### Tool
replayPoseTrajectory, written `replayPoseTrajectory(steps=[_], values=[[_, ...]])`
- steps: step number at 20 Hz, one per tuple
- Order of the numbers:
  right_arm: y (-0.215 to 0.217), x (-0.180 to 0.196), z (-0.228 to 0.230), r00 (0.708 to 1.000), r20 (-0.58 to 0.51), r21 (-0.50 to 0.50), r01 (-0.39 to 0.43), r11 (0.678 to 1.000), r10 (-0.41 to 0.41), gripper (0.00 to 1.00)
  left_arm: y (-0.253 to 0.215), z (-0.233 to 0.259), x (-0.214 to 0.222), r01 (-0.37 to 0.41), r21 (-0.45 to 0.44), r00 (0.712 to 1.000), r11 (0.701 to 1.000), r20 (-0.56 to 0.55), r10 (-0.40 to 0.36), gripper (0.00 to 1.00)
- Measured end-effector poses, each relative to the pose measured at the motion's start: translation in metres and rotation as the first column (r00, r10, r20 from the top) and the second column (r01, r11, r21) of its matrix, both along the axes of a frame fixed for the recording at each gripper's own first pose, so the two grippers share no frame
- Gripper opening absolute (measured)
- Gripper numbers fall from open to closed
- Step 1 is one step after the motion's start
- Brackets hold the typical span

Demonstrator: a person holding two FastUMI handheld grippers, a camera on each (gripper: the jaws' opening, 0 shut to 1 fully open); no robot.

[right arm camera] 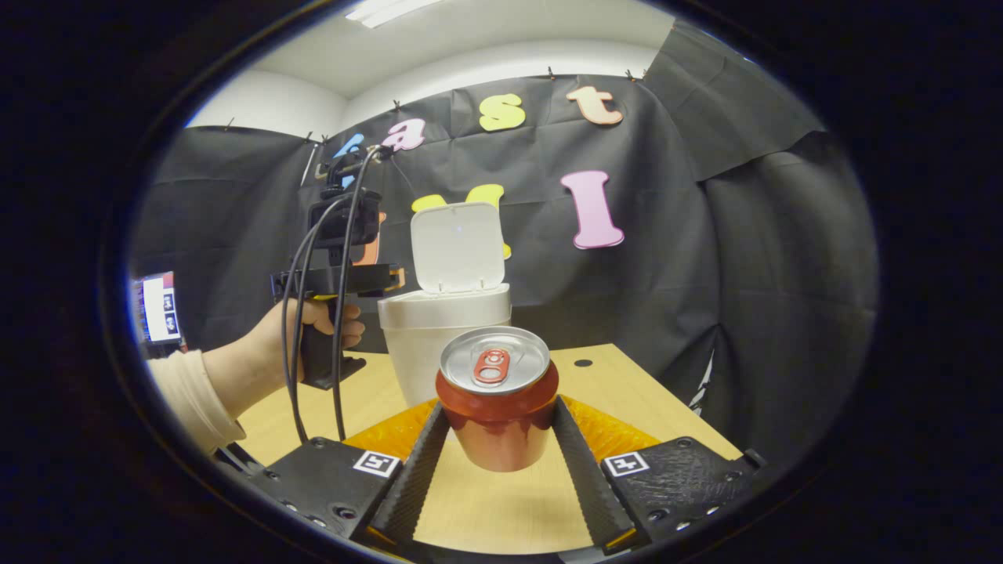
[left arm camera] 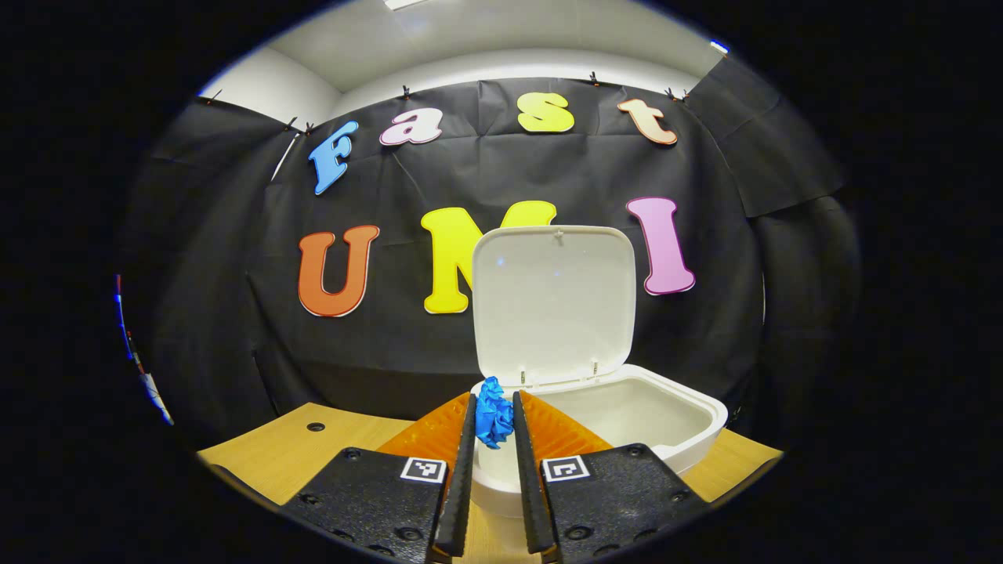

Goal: Press the lid of the desktop garbage bin to open it, pick up the crumpled paper on the desktop and throw it into the bin, then pick up the pop can on the desktop and drop it into the bin, and finally close the garbage bin lid.

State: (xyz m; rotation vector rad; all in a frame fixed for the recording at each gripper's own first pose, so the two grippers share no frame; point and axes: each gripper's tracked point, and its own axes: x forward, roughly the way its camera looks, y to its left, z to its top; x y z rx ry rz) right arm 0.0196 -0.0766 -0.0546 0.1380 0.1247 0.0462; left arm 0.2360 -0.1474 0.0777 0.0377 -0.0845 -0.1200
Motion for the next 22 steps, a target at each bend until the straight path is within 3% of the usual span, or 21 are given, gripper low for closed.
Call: replayPoseTrajectory(steps=[3, 4, 5, 8, 22], values=[[0.006, 0.000, -0.004, 1.000, -0.011, -0.003, -0.013, 1.000, 0.013, 0.79, -0.003, -0.001, -0.002, 0.020, -0.010, 1.000, 1.000, -0.005, -0.020, 0.35], [0.007, 0.000, -0.004, 1.000, -0.012, -0.008, -0.013, 1.000, 0.013, 0.80, -0.004, -0.001, -0.002, 0.019, -0.011, 1.000, 1.000, -0.009, -0.020, 0.46], [0.006, 0.002, -0.005, 1.000, -0.012, -0.012, -0.013, 1.000, 0.013, 0.79, -0.004, -0.003, -0.003, 0.017, -0.009, 1.000, 1.000, -0.017, -0.017, 0.47], [0.009, 0.003, -0.007, 1.000, -0.020, -0.012, -0.014, 1.000, 0.014, 0.80, -0.010, -0.009, -0.005, 0.037, -0.013, 0.998, 0.999, -0.041, -0.037, 0.94], [0.011, 0.006, -0.016, 0.999, -0.043, -0.016, -0.009, 1.000, 0.009, 0.79, 0.015, -0.009, -0.009, 0.019, -0.018, 0.999, 1.000, -0.040, -0.020, 0.98]])
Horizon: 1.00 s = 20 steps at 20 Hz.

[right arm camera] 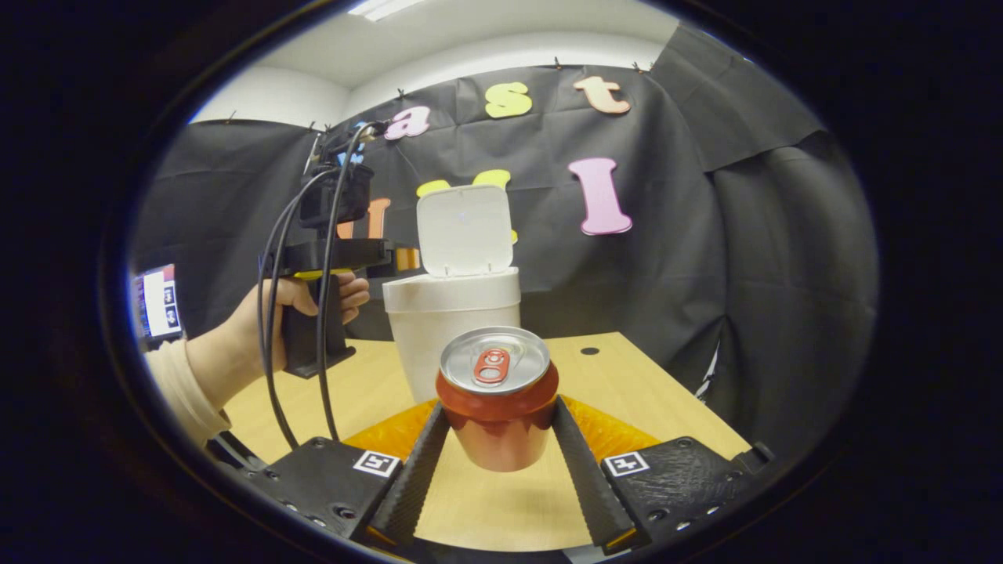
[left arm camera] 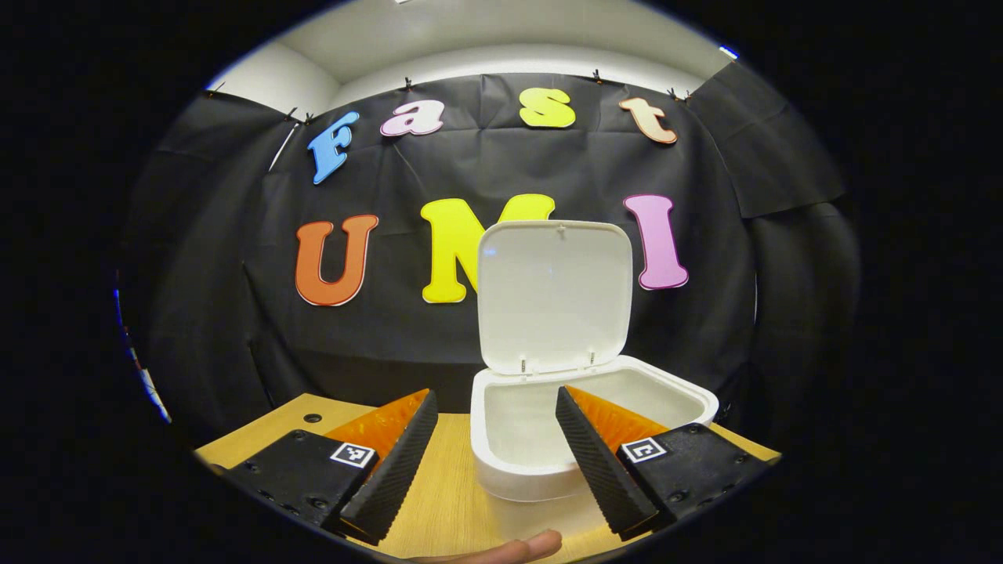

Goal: Press the lid of the desktop garbage bin to open it, pick up the crumpled paper on the desktop and throw it into the bin, then pick up the pop can on the desktop and drop it into the bin, and finally close the garbage bin lid.

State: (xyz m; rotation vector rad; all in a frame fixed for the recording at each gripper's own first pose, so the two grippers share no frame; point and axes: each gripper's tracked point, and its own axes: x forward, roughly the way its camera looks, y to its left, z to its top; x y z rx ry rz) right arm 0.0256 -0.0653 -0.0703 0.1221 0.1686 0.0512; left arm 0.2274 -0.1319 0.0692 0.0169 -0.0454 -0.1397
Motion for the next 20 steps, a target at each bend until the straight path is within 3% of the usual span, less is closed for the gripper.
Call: replayPoseTrajectory(steps=[7, 15, 20], values=[[-0.003, -0.002, 0.004, 1.000, 0.017, -0.020, 0.017, 1.000, -0.017, 0.79, 0.037, -0.003, -0.021, -0.008, -0.063, 1.000, 0.998, 0.006, 0.008, 0.98], [0.014, -0.003, 0.012, 0.998, 0.064, -0.067, 0.034, 0.997, -0.030, 0.79, 0.144, -0.054, -0.050, -0.162, -0.148, 0.987, 0.976, -0.030, 0.160, 0.99], [0.014, 0.008, 0.037, 0.991, 0.121, -0.133, 0.075, 0.988, -0.059, 0.80, 0.184, -0.107, -0.069, -0.256, -0.047, 0.965, 0.965, -0.062, 0.253, 0.98]])
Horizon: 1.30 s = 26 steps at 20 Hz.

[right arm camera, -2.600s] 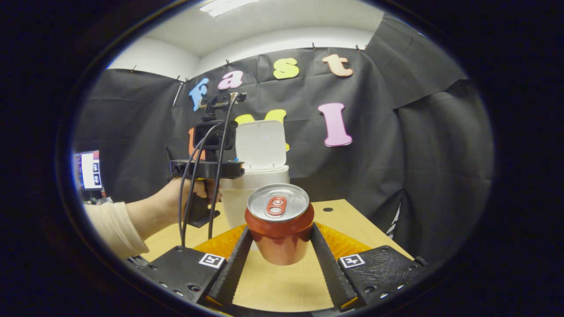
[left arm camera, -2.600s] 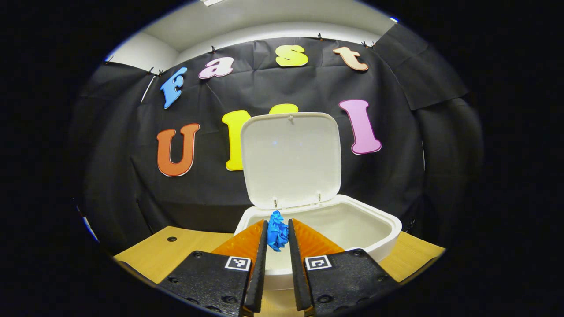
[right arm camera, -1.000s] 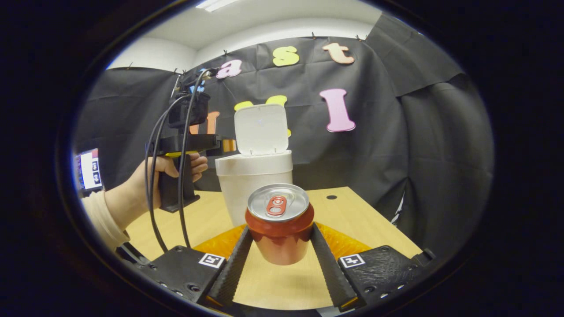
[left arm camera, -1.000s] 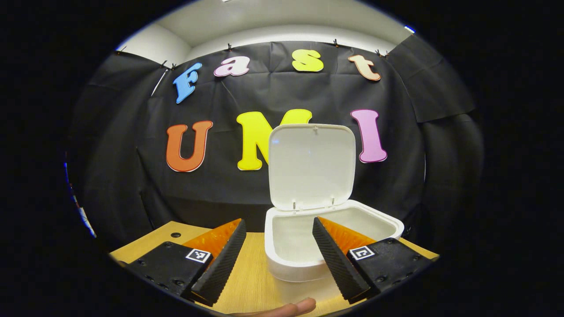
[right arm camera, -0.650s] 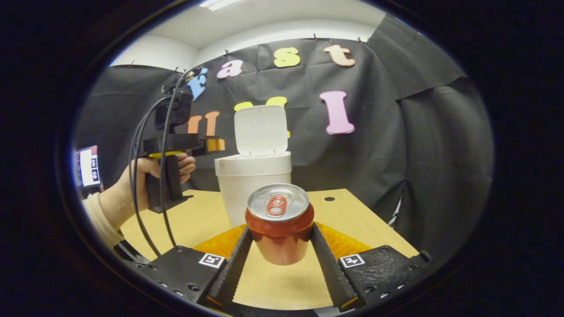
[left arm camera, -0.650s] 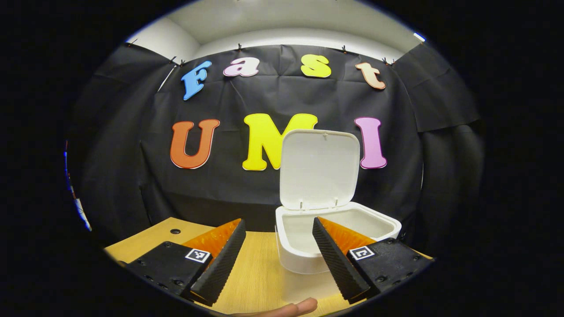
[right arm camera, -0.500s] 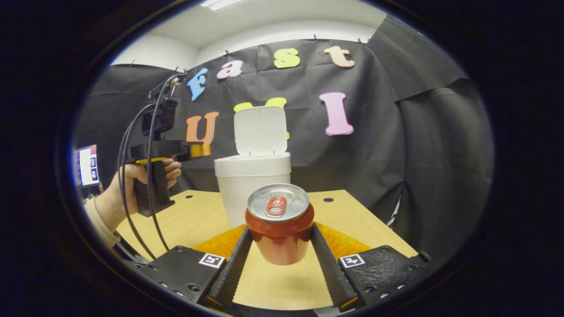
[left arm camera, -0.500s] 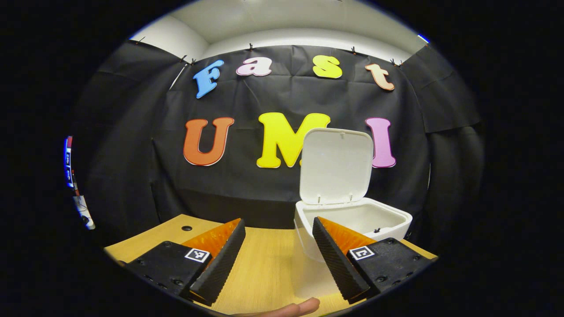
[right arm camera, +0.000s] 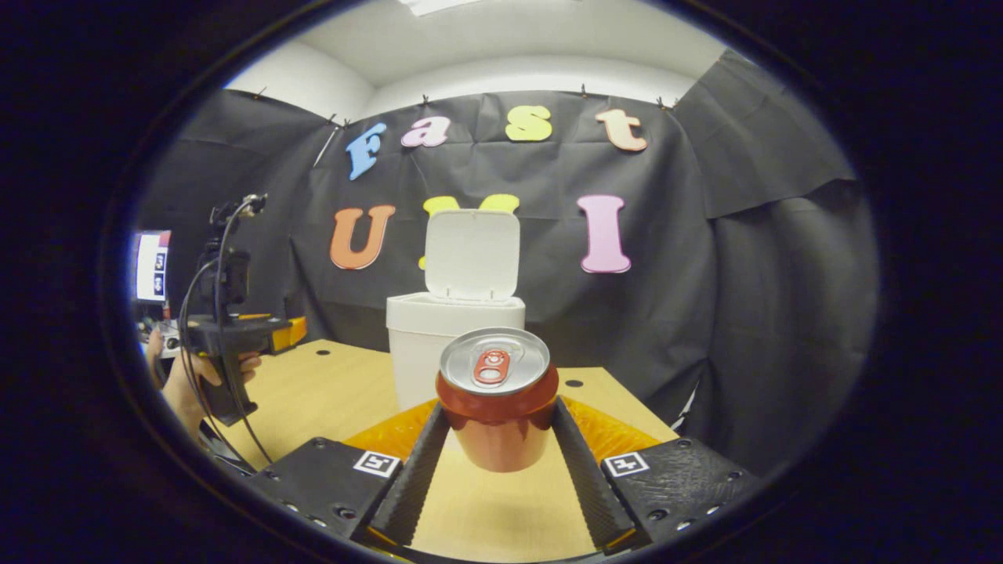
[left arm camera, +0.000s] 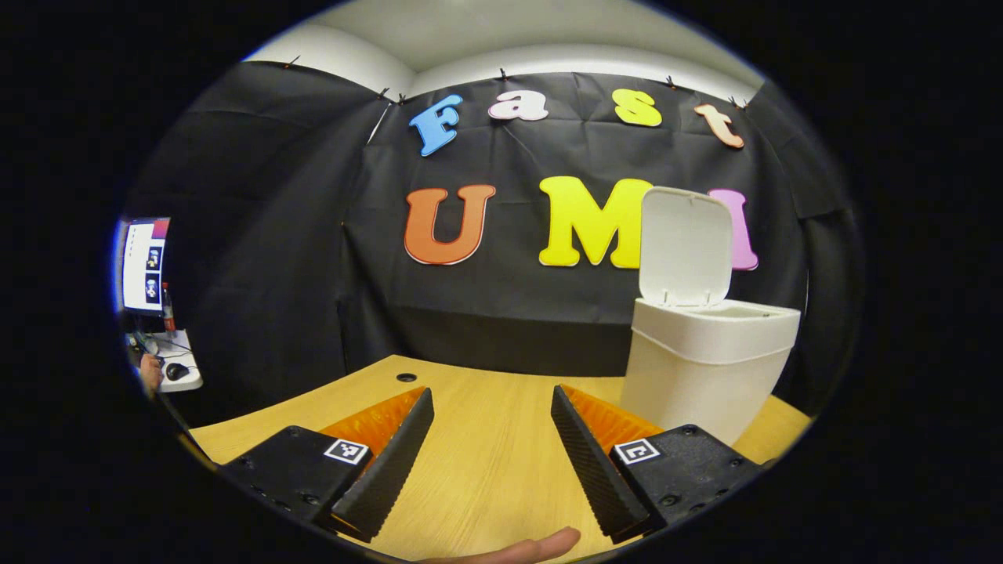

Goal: Press the lid of the desktop garbage bin to open it, pick up the crumpled paper on the desktop and throw it into the bin, then pick up the pop can on the desktop and drop it into the bin, and finally close the garbage bin lid.

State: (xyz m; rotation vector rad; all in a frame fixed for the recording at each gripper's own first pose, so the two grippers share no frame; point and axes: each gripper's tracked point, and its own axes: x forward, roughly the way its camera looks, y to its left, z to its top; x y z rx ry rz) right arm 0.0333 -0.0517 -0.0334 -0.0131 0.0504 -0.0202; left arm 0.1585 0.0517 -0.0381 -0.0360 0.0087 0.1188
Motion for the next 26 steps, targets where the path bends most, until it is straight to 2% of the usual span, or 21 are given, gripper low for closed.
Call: replayPoseTrajectory(steps=[4, 7, 12, 14, 19, 22, 26], values=[[0.013, 0.009, 0.039, 0.999, 0.031, 0.051, -0.015, 0.999, 0.013, 0.79, -0.011, -0.045, -0.017, 0.006, -0.020, 0.998, 1.000, -0.064, -0.007, 0.98], [0.020, 0.014, 0.081, 0.997, 0.076, 0.091, -0.022, 0.996, 0.015, 0.79, -0.022, -0.059, -0.030, 0.018, -0.043, 0.996, 0.999, -0.082, -0.022, 0.98], [0.033, 0.031, 0.136, 0.991, 0.130, 0.039, -0.015, 0.999, 0.010, 0.79, -0.031, -0.074, -0.043, 0.034, -0.050, 0.993, 0.998, -0.115, -0.040, 0.98], [0.044, 0.047, 0.149, 0.992, 0.127, 0.021, -0.020, 1.000, 0.017, 0.79, -0.027, -0.066, -0.047, 0.033, -0.047, 0.994, 0.998, -0.102, -0.037, 0.98], [0.069, 0.105, 0.159, 0.998, 0.028, 0.029, -0.048, 0.998, 0.048, 0.79, -0.031, -0.052, -0.054, 0.060, 0.026, 0.995, 0.998, -0.075, -0.058, 0.98], [0.072, 0.155, 0.168, 0.998, 0.007, 0.073, -0.058, 0.996, 0.058, 0.80, -0.040, -0.048, -0.056, 0.092, 0.004, 0.994, 0.996, -0.066, -0.091, 0.98], [0.075, 0.220, 0.170, 0.998, -0.004, 0.060, -0.069, 0.996, 0.069, 0.80, -0.047, -0.054, -0.059, 0.108, -0.001, 0.987, 0.994, -0.116, -0.108, 0.98]])
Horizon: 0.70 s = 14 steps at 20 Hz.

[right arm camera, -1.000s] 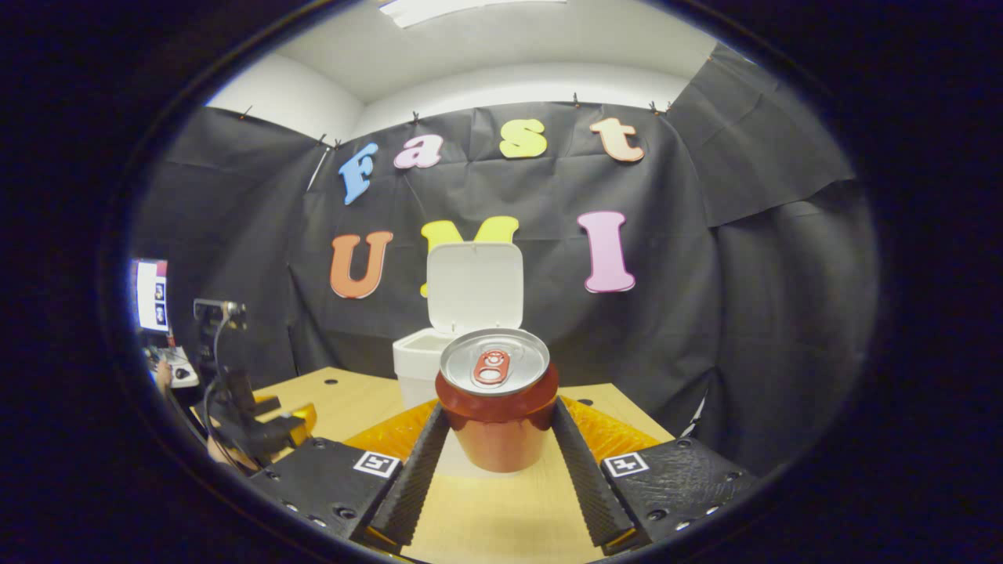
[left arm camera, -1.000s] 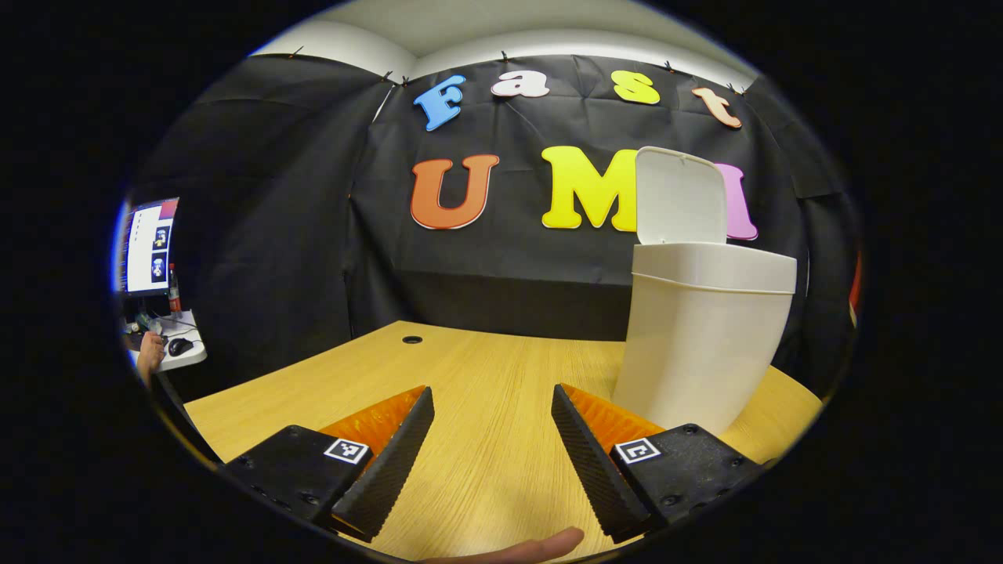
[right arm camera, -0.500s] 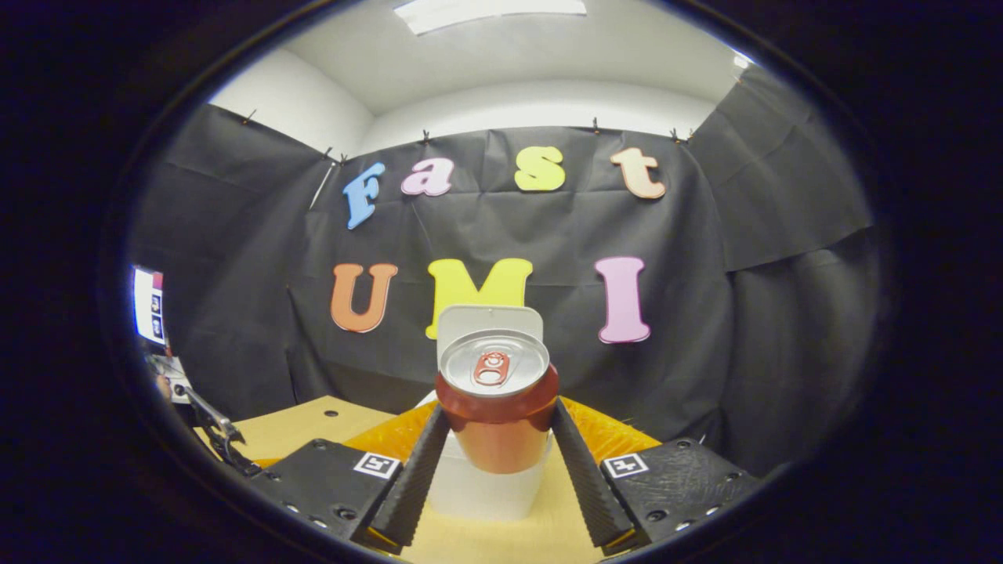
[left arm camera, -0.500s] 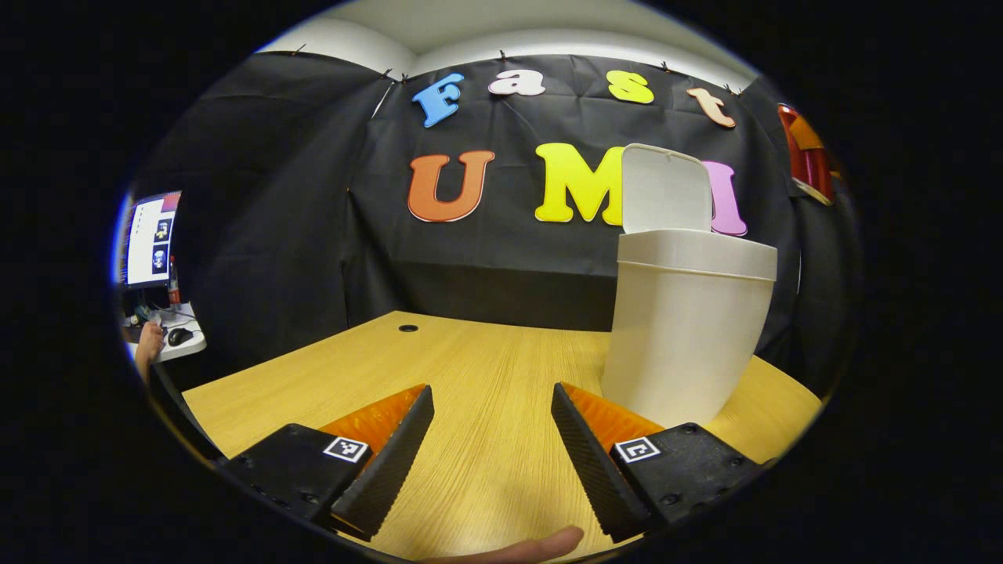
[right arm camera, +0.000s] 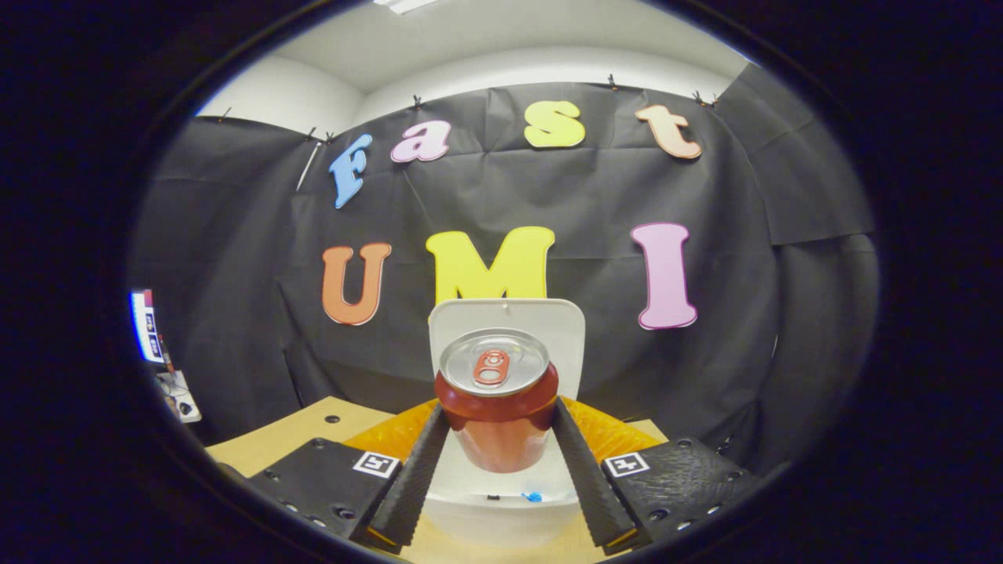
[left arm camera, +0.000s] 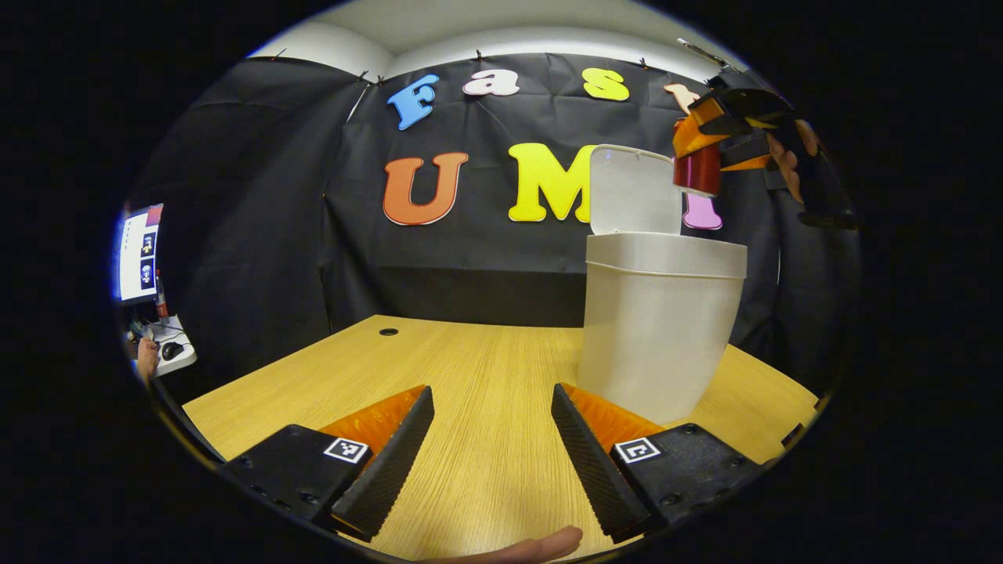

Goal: Press the lid of the desktop garbage bin to open it, pick up the crumpled paper on the desktop and throw it into the bin, then pick up the pop can on the desktop and drop it into the bin, and finally close the garbage bin lid.

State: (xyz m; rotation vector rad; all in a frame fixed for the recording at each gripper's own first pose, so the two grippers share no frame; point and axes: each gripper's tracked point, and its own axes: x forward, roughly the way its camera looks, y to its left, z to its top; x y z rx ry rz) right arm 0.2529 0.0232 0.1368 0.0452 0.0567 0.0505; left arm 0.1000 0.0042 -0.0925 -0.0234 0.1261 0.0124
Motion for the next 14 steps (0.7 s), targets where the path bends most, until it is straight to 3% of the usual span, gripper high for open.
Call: replayPoseTrajectory(steps=[3, 6, 11, 14], values=[[-0.006, 0.035, 0.014, 0.997, 0.076, 0.067, 0.027, 0.997, -0.032, 0.79, 0.007, -0.009, -0.001, -0.024, 0.045, 0.999, 0.999, -0.042, 0.026, 0.98], [0.000, 0.061, -0.007, 0.999, 0.025, 0.064, 0.028, 0.998, -0.030, 0.79, 0.012, -0.010, -0.002, -0.040, 0.027, 0.998, 0.999, -0.049, 0.041, 0.98], [0.032, 0.062, -0.014, 0.997, -0.043, 0.098, -0.061, 0.993, 0.066, 0.80, 0.007, -0.001, -0.004, -0.004, 0.023, 1.000, 1.000, -0.027, 0.004, 0.98], [0.036, 0.062, -0.018, 0.997, -0.058, 0.070, -0.052, 0.996, 0.056, 0.80, 0.003, -0.005, -0.005, 0.012, 0.024, 0.999, 1.000, -0.037, -0.011, 0.98]])
